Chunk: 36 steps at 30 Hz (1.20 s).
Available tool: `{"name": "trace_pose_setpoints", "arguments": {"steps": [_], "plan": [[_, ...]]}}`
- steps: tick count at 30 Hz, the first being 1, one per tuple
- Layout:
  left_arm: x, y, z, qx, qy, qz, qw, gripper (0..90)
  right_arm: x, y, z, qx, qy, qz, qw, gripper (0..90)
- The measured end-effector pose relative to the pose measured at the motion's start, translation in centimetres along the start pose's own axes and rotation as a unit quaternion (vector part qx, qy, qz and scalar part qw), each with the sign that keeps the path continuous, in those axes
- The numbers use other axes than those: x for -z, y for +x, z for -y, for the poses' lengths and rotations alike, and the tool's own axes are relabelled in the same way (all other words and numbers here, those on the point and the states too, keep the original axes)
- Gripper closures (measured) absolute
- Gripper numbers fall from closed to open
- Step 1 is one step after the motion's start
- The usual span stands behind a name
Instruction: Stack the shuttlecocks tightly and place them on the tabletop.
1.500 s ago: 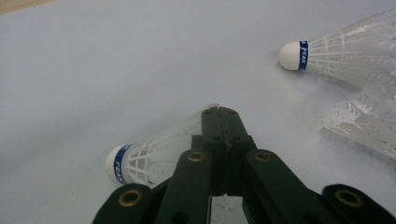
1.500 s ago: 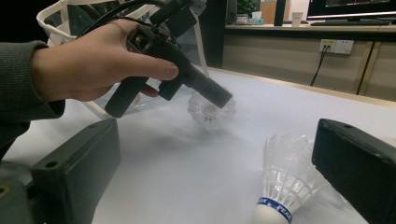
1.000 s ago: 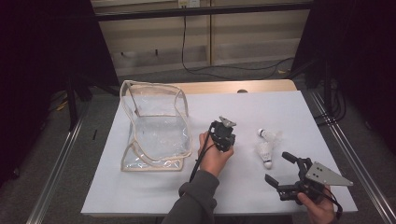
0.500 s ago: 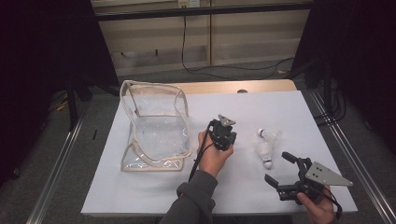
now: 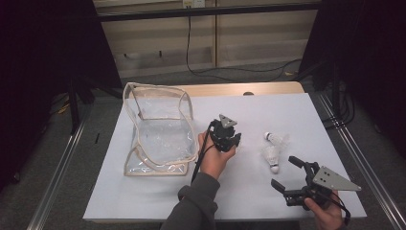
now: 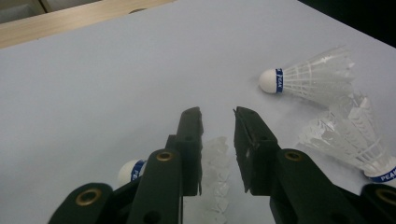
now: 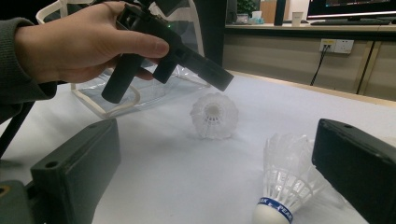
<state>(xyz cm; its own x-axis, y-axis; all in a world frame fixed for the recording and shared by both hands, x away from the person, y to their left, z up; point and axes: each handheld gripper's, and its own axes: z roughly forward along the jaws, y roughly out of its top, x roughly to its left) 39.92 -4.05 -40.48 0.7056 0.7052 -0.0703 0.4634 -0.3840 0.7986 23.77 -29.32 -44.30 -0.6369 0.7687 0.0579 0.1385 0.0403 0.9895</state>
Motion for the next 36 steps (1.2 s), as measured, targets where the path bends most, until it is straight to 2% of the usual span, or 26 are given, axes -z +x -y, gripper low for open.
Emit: {"name": "trace_pose_setpoints", "arguments": {"steps": [4,7,8,10,13,16,18,23,27,29,33,36], "plan": [[-0.6,-0.1,0.3,-0.015,0.018,0.000,0.9997,70.4,0.0,0.0,0.0,0.001,-0.001,0.000,1.0000,0.7],[-1.0,0.0,0.7,-0.032,0.032,-0.022,0.9987,71.8,0.0,0.0,0.0,0.001,0.000,-0.001,1.0000,0.7],[-1.1,0.1,0.9,-0.027,0.025,-0.022,0.9991,73.0,0.0,0.0,0.0,0.002,0.000,-0.001,1.0000,0.7],[-1.0,0.1,0.8,-0.034,0.021,-0.033,0.9987,77.2,0.0,0.0,0.0,0.000,0.000,0.000,1.0000,0.7],[-1.0,0.0,0.7,-0.025,0.013,-0.039,0.9988,82.8,0.0,0.0,0.0,-0.001,0.001,0.000,1.0000,0.7],[-1.0,0.1,0.6,-0.023,0.004,-0.046,0.9986,87.0,0.1,-0.1,0.0,0.001,-0.001,0.000,1.0000,0.7],[-0.9,0.1,0.5,-0.030,-0.001,-0.059,0.9978,89.9,0.1,-0.1,0.0,0.001,-0.001,-0.001,1.0000,0.7],[-0.6,0.5,0.3,-0.025,-0.018,-0.084,0.9960,90.0,0.1,-0.1,0.0,0.001,-0.001,0.000,1.0000,0.7],[-0.4,0.9,0.2,-0.020,-0.026,-0.095,0.9949,90.0,0.1,-0.1,0.0,-0.001,0.001,0.001,1.0000,0.7],[-0.3,1.2,0.1,-0.009,-0.031,-0.099,0.9946,90.0,0.1,-0.1,0.0,-0.002,0.001,0.000,1.0000,0.7],[0.0,1.7,-0.1,0.004,-0.032,-0.113,0.9930,90.0,0.1,-0.1,0.0,-0.001,0.001,0.000,1.0000,0.7],[0.2,1.9,-0.3,0.006,-0.031,-0.123,0.9919,90.0,0.1,-0.1,0.0,-0.002,0.001,0.000,1.0000,0.7]]}}
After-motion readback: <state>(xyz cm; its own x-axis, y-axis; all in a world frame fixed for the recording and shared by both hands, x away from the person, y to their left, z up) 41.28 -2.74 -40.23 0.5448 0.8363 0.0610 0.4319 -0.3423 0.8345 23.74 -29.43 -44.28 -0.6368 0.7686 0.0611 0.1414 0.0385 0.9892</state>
